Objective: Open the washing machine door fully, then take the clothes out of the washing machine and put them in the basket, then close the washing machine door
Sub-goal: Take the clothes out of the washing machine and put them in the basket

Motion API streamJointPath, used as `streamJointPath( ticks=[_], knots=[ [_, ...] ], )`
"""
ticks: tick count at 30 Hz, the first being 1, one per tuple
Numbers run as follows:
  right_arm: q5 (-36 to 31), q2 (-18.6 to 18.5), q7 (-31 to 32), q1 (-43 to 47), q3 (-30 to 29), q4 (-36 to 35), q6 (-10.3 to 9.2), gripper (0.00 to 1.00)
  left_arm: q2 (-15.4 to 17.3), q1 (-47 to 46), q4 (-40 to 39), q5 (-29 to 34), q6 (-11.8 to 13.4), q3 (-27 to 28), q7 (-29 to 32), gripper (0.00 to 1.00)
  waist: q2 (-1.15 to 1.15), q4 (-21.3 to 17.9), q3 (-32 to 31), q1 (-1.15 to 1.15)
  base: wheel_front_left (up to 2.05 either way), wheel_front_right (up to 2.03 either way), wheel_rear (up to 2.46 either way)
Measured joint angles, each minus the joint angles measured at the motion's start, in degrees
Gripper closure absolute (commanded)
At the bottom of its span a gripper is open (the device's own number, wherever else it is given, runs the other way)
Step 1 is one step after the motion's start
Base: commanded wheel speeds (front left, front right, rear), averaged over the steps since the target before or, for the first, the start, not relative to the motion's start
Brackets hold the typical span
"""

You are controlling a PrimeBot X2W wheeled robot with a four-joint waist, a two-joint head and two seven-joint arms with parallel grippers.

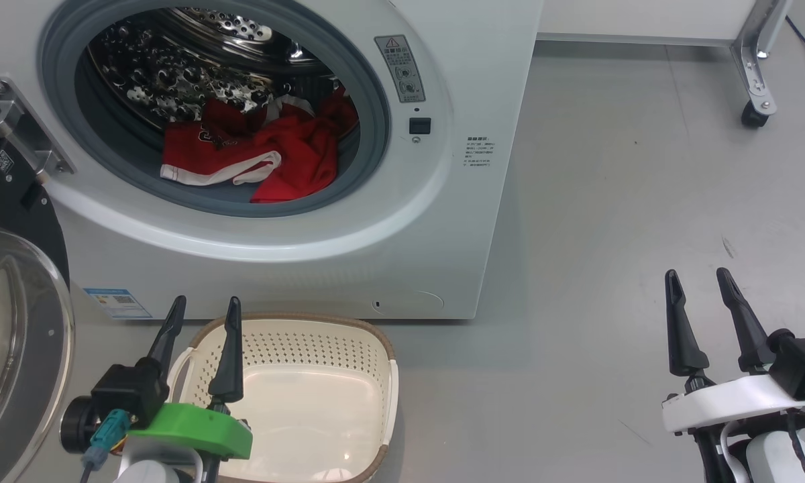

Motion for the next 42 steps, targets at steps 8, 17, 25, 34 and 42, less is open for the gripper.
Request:
streamJointPath(
  ticks=[8, 17, 25, 34, 42],
  knots=[
    [0.00, 0.04, 0.00, 0.00, -0.08, 0.00, 0.00, 0.00, 0.00, -0.01, 0.00, 0.00, 0.00, -0.22, 0.00, 0.00, 0.00, 0.00, 0.04, 0.00, 0.00, 0.00, 0.00],
    [-0.14, 0.07, 0.00, 0.00, -0.12, 0.00, 0.01, 0.00, 0.00, -0.01, -0.03, -0.01, 0.01, -0.38, 0.00, 0.00, 0.00, -0.01, 0.06, 0.00, 0.00, 0.00, 0.00],
    [-0.15, 0.12, 0.00, 0.00, -0.12, -0.02, 0.02, 0.00, 0.00, -0.01, -0.11, -0.01, 0.02, -0.44, 0.00, 0.00, 0.00, -0.12, 0.46, 0.00, 0.00, 0.00, 0.00],
    [-0.15, 0.29, 0.00, -0.02, 0.35, -0.60, 0.02, 0.00, 0.00, -0.01, -0.70, 0.41, 0.56, -0.35, 0.00, 0.00, 0.00, -0.77, 2.58, 0.01, 0.00, 0.00, 0.00],
    [-0.15, 0.29, 0.00, -0.09, 1.25, -1.46, 0.02, 0.00, 0.01, -0.31, -0.93, 1.33, 2.74, 0.70, 0.35, 0.00, 0.00, -2.19, 6.34, 0.01, 0.00, 0.00, 0.00]
  ],
)
